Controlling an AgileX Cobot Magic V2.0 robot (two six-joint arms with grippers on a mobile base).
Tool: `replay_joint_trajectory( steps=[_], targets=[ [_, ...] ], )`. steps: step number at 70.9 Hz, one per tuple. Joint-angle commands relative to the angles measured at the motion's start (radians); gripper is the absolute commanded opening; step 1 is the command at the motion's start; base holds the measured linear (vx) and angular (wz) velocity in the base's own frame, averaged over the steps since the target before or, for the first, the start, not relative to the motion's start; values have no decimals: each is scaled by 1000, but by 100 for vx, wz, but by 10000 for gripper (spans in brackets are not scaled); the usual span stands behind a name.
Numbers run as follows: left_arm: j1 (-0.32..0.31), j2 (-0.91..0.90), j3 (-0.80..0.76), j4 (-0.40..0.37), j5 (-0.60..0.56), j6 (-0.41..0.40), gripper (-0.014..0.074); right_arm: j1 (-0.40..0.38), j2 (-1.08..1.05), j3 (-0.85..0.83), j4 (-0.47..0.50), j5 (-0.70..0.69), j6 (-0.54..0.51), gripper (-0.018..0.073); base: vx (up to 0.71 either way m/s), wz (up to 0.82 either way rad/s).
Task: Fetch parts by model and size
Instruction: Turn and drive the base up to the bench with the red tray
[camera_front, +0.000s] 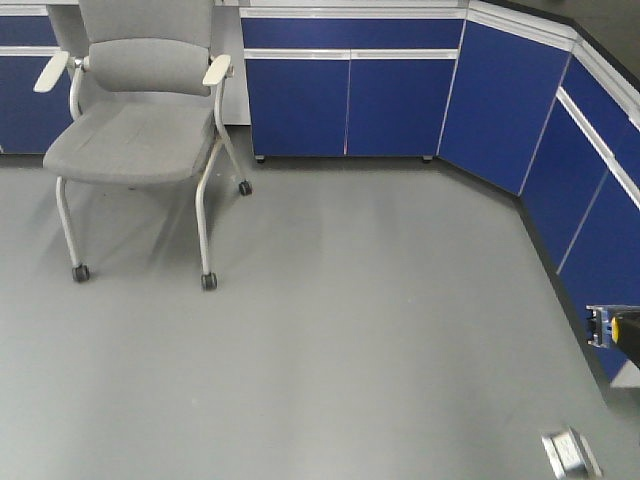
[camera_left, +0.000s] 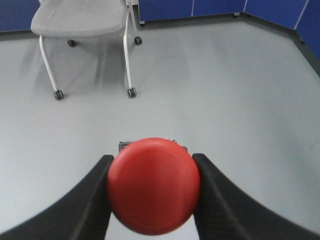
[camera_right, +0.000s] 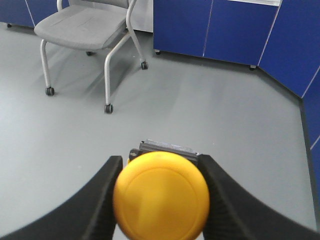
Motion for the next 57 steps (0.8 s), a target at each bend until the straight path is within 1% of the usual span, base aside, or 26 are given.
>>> replay_joint_trajectory(
  steps=[1,38,48,57],
  targets=[
    [-2,13,-27,0,-70,0,-6,-3,4,-29,-7,-68,-10,-8,62,1],
    [-2,13,-27,0,-70,0,-6,-3,4,-29,-8,-68,-10,-8,57,2],
    [-2,13,-27,0,-69,0,-6,-3,4,-29,-8,-68,-10,-8,46,-20],
    [-2,13,-27,0,-69,0,-6,-3,4,-29,-8,-68,-10,-8,40,-49]
  ],
)
